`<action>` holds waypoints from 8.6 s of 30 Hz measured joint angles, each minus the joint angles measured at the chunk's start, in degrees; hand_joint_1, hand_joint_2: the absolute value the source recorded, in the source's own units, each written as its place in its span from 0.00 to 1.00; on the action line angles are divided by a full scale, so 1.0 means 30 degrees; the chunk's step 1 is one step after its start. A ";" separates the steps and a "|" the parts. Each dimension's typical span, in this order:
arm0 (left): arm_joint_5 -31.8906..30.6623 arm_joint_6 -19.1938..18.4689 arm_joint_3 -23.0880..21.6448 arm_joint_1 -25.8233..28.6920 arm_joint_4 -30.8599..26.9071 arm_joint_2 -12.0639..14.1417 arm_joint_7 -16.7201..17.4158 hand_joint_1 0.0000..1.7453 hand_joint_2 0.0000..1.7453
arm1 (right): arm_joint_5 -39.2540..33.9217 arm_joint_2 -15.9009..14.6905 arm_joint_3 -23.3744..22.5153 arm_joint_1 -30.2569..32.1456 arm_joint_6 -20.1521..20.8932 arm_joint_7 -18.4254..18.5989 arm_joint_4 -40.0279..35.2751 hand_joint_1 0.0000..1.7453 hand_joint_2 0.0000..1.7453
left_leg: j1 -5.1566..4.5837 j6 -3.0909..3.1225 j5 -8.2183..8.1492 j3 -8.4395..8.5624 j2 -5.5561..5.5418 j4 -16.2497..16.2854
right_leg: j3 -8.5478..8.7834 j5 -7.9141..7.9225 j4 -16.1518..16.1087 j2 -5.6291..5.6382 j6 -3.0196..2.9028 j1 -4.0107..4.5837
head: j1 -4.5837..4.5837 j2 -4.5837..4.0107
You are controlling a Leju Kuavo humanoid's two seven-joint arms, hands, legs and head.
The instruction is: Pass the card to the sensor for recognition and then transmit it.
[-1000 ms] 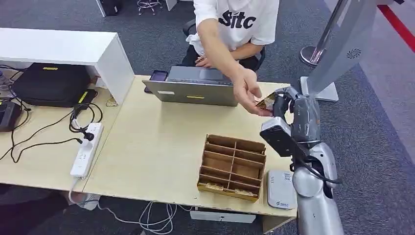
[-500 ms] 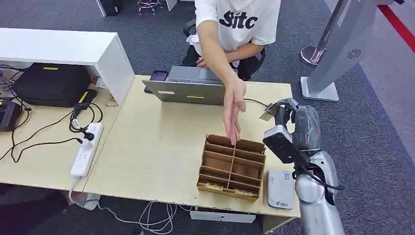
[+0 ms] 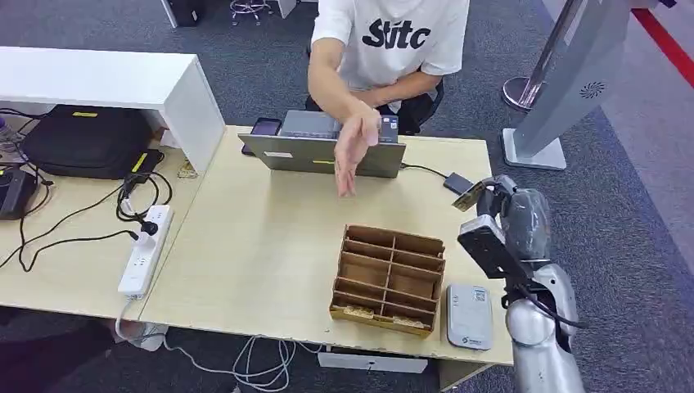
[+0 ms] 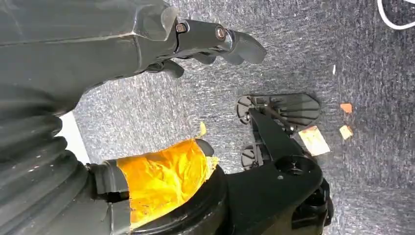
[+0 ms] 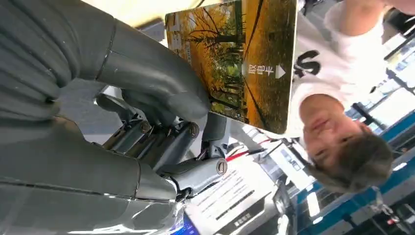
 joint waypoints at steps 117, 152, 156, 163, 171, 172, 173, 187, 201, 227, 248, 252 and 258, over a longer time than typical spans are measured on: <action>-0.1282 -0.0670 -0.0853 -0.0769 0.0007 0.0233 0.0998 0.00 1.00 | -0.4378 0.2682 0.2667 -0.8599 0.3307 0.2324 0.9131 1.00 1.00 | 0.0022 -0.0037 0.0060 -0.0028 -0.0001 -0.0005 | -0.0033 0.0045 0.0037 0.0001 -0.0047 0.0019 | 0.0000 0.0000; -0.0169 -0.0342 -0.0860 -0.0208 0.0015 0.0277 0.0503 0.00 1.00 | -0.7554 0.2726 0.2804 -0.5837 0.6339 0.0948 0.4382 0.00 1.00 | 0.0024 -0.0035 0.0055 -0.0051 0.0002 -0.0004 | -0.0071 0.0041 0.0026 0.0001 -0.0045 0.0023 | 0.0000 0.0000; 0.0524 0.0080 -0.0344 -0.0054 0.0015 0.0270 0.0212 0.00 1.00 | -0.5352 0.1365 0.4507 -0.3619 0.4209 0.0744 0.0721 0.00 1.00 | 0.0024 -0.0023 0.0044 -0.0058 -0.0022 -0.0003 | -0.0069 0.0037 0.0007 -0.0021 -0.0044 0.0023 | 0.0000 0.0000; 0.1239 0.0437 0.0416 0.0153 0.0015 0.0248 0.0182 0.00 1.00 | -0.0973 -0.1040 0.6607 0.2089 0.0178 -0.0268 -0.4936 0.00 1.00 | 0.0022 -0.0030 -0.0037 -0.0069 -0.0015 -0.0006 | -0.0074 -0.0011 -0.0006 -0.0013 -0.0010 0.0024 | -0.0007 0.0000; 0.1530 0.0576 0.0809 0.0160 0.0015 0.0240 0.0182 0.00 1.00 | 0.2441 -0.2354 0.7819 0.5737 -0.2841 -0.0881 -0.7884 0.00 1.00 | 0.0024 -0.0021 -0.0044 -0.0069 -0.0009 -0.0009 | -0.0073 -0.0016 -0.0004 -0.0009 -0.0017 0.0025 | -0.0007 0.0000; 0.1559 0.0576 0.0823 0.0160 0.0007 0.0240 0.0182 0.00 1.00 | 0.2397 -0.2426 0.7921 0.5916 -0.2827 -0.0925 -0.8029 0.00 1.00 | 0.0024 -0.0021 -0.0043 -0.0068 -0.0008 -0.0009 | -0.0073 -0.0016 -0.0003 -0.0009 -0.0017 0.0025 | 0.0000 0.0000; 0.1588 0.0576 0.0838 0.0157 0.0015 0.0240 0.0182 0.00 1.00 | 0.2192 -0.2492 0.8030 0.6080 -0.2739 -0.1071 -0.8138 0.00 1.00 | 0.0024 -0.0021 -0.0043 -0.0067 -0.0008 -0.0009 | -0.0070 -0.0016 -0.0002 -0.0010 -0.0017 0.0026 | 0.0000 0.0000; 0.1690 0.0408 0.0962 0.0145 0.0015 0.0240 0.0131 0.00 1.00 | 0.1370 -0.3016 1.1926 0.6398 -0.2200 -0.1668 -0.4330 0.00 1.00 | 0.0027 -0.0021 -0.0042 -0.0066 -0.0005 -0.0011 | -0.0062 -0.0016 -0.0001 -0.0009 -0.0018 0.0031 | 0.0000 0.0000; 0.1522 0.0415 0.0962 0.0145 0.0015 0.0233 0.0124 0.00 1.00 | 0.6524 -0.3198 1.3319 0.5777 -0.5101 0.0490 -0.2054 0.00 1.00 | 0.0027 -0.0021 -0.0042 -0.0063 -0.0004 -0.0010 | -0.0064 -0.0015 -0.0001 -0.0009 -0.0018 0.0031 | -0.0007 0.0000; 0.1493 0.0452 0.0925 0.0144 0.0015 0.0233 0.0124 0.00 1.00 | 1.2393 -0.3446 1.4040 0.5174 -0.7380 0.4496 0.1436 0.00 1.00 | 0.0027 -0.0022 -0.0041 -0.0063 -0.0004 -0.0010 | -0.0063 -0.0015 -0.0001 -0.0009 -0.0018 0.0031 | -0.0007 0.0000; 0.1953 0.0678 0.0932 0.0148 0.0015 0.0175 0.0000 0.00 1.00 | 1.3188 -0.3446 1.4543 0.4727 -0.6900 0.6791 0.2171 0.00 1.00 | 0.0027 -0.0023 -0.0040 -0.0063 -0.0004 -0.0010 | -0.0062 -0.0015 0.0000 -0.0009 -0.0018 0.0032 | 0.0000 0.0000; 0.1989 0.0700 0.0933 0.0147 0.0007 0.0153 -0.0022 0.00 1.00 | 1.3195 -0.3446 1.4885 0.4583 -0.7031 0.7417 0.2288 0.00 1.00 | 0.0027 -0.0023 -0.0040 -0.0063 -0.0004 -0.0010 | -0.0063 -0.0015 -0.0001 -0.0009 -0.0018 0.0032 | 0.0000 0.0000; 0.2047 0.0743 0.0932 0.0148 0.0008 0.0146 -0.0022 0.00 1.00 | 1.3195 -0.3446 1.5089 0.4550 -0.7154 0.7526 0.2441 0.00 1.00 | 0.0027 -0.0023 -0.0041 -0.0064 -0.0004 -0.0010 | -0.0063 -0.0015 -0.0001 -0.0010 -0.0018 0.0032 | 0.0000 0.0000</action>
